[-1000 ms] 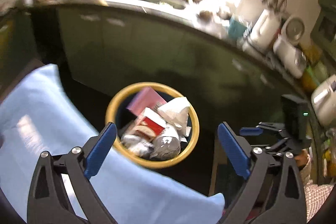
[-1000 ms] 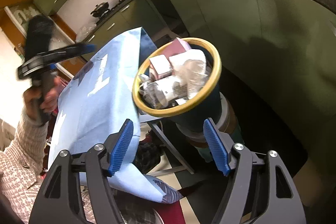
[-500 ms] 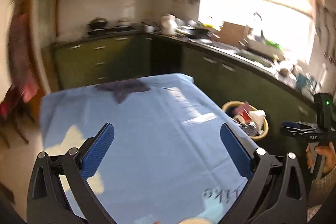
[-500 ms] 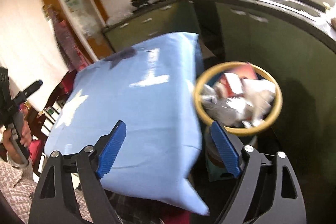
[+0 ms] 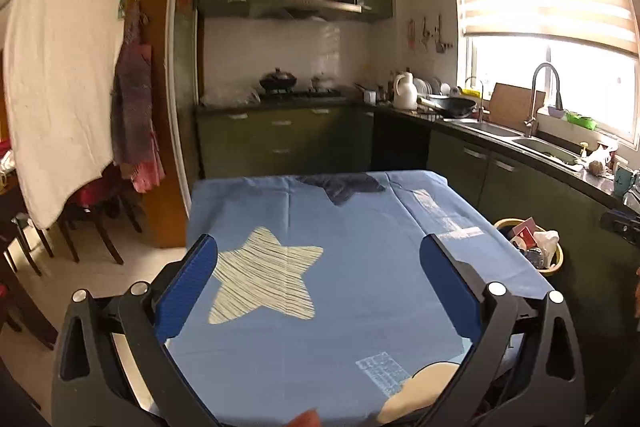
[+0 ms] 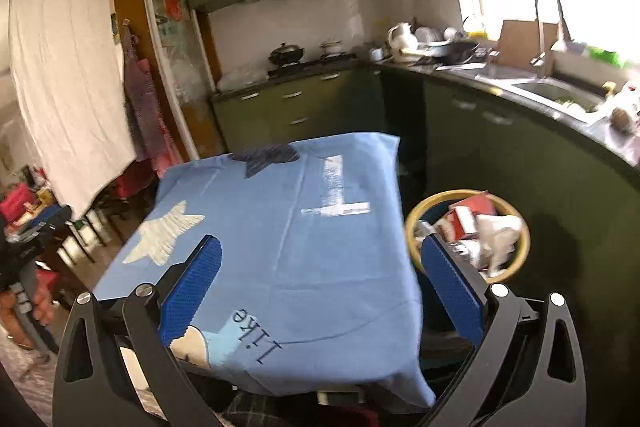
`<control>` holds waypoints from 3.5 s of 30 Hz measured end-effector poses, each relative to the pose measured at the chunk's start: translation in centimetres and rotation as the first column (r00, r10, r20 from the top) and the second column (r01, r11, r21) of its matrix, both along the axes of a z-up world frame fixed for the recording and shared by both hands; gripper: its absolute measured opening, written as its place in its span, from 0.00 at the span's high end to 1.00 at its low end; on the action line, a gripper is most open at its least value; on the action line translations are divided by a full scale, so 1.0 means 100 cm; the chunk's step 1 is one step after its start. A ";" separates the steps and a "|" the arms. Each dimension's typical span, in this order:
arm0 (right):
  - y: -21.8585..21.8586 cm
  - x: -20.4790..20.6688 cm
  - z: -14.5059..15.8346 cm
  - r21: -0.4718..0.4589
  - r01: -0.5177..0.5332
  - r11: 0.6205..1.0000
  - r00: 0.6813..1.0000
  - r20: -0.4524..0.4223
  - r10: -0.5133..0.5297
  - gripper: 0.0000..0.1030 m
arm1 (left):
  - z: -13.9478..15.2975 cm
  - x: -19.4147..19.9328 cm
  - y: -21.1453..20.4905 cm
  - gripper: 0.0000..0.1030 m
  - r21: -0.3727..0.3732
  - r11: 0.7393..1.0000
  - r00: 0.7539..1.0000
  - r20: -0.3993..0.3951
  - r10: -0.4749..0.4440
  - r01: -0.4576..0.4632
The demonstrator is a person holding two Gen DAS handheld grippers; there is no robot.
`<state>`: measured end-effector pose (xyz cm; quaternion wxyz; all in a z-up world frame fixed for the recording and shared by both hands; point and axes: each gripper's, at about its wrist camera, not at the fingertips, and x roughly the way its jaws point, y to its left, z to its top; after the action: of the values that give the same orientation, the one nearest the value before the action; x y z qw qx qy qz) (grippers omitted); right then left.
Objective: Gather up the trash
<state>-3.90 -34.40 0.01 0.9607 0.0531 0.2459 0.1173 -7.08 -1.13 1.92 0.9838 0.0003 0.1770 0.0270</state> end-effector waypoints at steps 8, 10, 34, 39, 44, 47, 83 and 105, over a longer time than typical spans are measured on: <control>0.006 -0.021 -0.016 -0.088 0.052 0.995 0.999 0.018 -0.050 0.04 | 0.001 -0.022 0.001 0.06 -0.035 0.998 0.999 0.000 -0.045 0.045; 0.005 -0.021 -0.018 -0.087 0.063 0.994 0.998 0.024 -0.061 0.04 | 0.000 -0.025 -0.002 0.06 -0.018 0.999 0.999 0.002 -0.036 0.036; -0.003 -0.020 -0.022 -0.088 0.077 0.993 0.996 0.045 -0.073 0.04 | -0.012 -0.012 -0.010 0.06 -0.031 0.997 0.996 -0.053 -0.069 0.067; -0.003 -0.019 -0.023 -0.087 0.077 0.993 0.996 0.044 -0.073 0.04 | -0.012 -0.012 -0.013 0.06 -0.026 0.997 0.996 -0.057 -0.074 0.072; -0.003 -0.019 -0.024 -0.087 0.077 0.993 0.996 0.044 -0.073 0.04 | -0.013 -0.011 -0.015 0.06 -0.023 0.997 0.995 -0.061 -0.079 0.078; -0.003 -0.019 -0.024 -0.085 0.076 0.993 0.996 0.043 -0.073 0.04 | -0.014 -0.012 -0.017 0.06 -0.019 0.996 0.995 -0.062 -0.083 0.082; -0.003 -0.017 -0.023 -0.079 0.077 0.994 0.996 0.042 -0.074 0.04 | -0.016 -0.011 -0.025 0.06 -0.016 0.993 0.990 -0.080 -0.119 0.118; 0.000 -0.016 -0.023 -0.077 0.076 0.994 0.996 0.043 -0.073 0.04 | -0.017 -0.010 -0.025 0.06 -0.026 0.991 0.987 -0.087 -0.133 0.132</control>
<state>-5.51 -34.38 -2.29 0.9705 0.0220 0.2290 0.0725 -8.07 -3.64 0.23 0.9746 0.0035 0.2204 -0.0403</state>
